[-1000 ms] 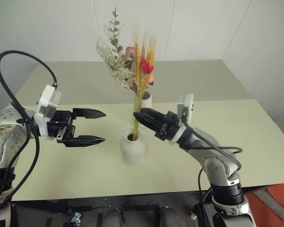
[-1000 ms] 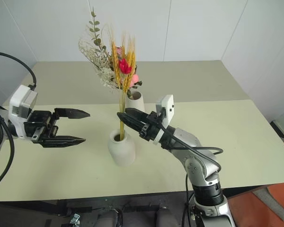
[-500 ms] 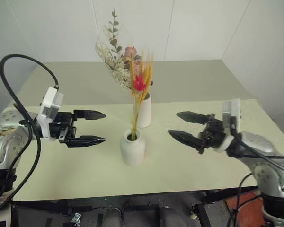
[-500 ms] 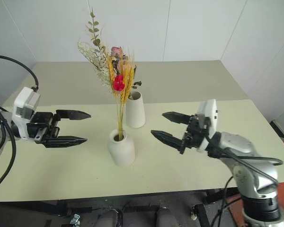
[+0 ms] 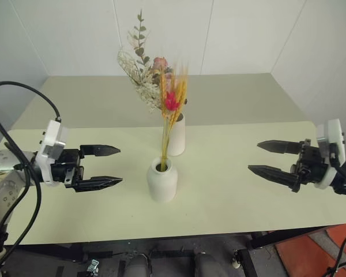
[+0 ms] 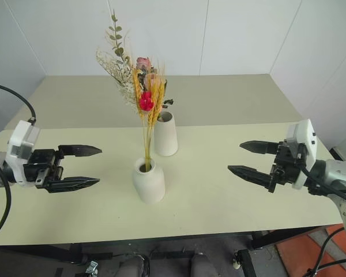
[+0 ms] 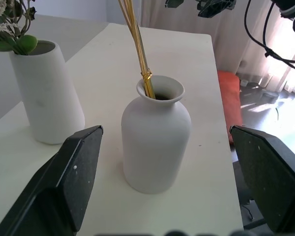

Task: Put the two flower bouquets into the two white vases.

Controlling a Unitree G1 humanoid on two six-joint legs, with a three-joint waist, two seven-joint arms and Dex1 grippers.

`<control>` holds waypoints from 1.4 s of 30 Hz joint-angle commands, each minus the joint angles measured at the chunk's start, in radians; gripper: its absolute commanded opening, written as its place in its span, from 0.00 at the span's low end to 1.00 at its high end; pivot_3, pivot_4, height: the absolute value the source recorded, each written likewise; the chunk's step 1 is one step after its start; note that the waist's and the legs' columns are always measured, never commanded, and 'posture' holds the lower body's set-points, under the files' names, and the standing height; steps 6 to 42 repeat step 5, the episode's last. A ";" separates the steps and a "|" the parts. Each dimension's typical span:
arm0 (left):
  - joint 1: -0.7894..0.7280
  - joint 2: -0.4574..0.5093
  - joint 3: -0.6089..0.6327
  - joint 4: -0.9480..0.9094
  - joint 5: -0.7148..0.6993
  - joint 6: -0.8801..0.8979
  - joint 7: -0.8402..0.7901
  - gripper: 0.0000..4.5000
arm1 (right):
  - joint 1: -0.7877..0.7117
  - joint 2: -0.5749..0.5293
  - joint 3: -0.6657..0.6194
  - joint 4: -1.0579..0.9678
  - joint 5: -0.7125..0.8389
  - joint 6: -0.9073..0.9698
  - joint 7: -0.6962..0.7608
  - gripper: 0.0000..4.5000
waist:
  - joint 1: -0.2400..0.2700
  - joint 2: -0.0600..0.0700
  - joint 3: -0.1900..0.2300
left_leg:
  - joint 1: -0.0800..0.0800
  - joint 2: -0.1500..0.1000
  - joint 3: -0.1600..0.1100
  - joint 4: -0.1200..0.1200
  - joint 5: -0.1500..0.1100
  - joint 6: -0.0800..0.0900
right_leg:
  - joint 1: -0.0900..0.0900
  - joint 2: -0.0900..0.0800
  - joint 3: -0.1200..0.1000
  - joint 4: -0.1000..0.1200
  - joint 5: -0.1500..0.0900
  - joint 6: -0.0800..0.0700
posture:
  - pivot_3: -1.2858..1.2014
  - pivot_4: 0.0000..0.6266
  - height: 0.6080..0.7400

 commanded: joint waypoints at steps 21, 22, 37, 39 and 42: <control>0.002 0.021 0.036 -0.037 -0.036 0.014 0.011 1.00 | 0.001 -0.021 -0.053 -0.004 -0.013 -0.026 0.005 0.99 | 0.001 0.000 0.000 | 0.000 0.000 0.000 0.000 0.000 0.000 | 0.000 0.000 0.000 0.000 -0.004 0.006 | 0.52 0.24 1.00; 0.002 0.021 0.036 -0.037 -0.036 0.014 0.011 1.00 | 0.001 -0.021 -0.053 -0.004 -0.013 -0.026 0.005 0.99 | 0.001 0.000 0.000 | 0.000 0.000 0.000 0.000 0.000 0.000 | 0.000 0.000 0.000 0.000 -0.004 0.006 | 0.52 0.24 1.00; 0.002 0.021 0.036 -0.037 -0.036 0.014 0.011 1.00 | 0.001 -0.021 -0.053 -0.004 -0.013 -0.026 0.005 0.99 | 0.001 0.000 0.000 | 0.000 0.000 0.000 0.000 0.000 0.000 | 0.000 0.000 0.000 0.000 -0.004 0.006 | 0.52 0.24 1.00; 0.002 0.021 0.036 -0.037 -0.036 0.014 0.011 1.00 | 0.001 -0.021 -0.053 -0.004 -0.013 -0.026 0.005 0.99 | 0.001 0.000 0.000 | 0.000 0.000 0.000 0.000 0.000 0.000 | 0.000 0.000 0.000 0.000 -0.004 0.006 | 0.52 0.24 1.00; 0.002 0.021 0.036 -0.037 -0.036 0.014 0.011 1.00 | 0.001 -0.021 -0.053 -0.004 -0.013 -0.026 0.005 0.99 | 0.001 0.000 0.000 | 0.000 0.000 0.000 0.000 0.000 0.000 | 0.000 0.000 0.000 0.000 -0.004 0.006 | 0.52 0.24 1.00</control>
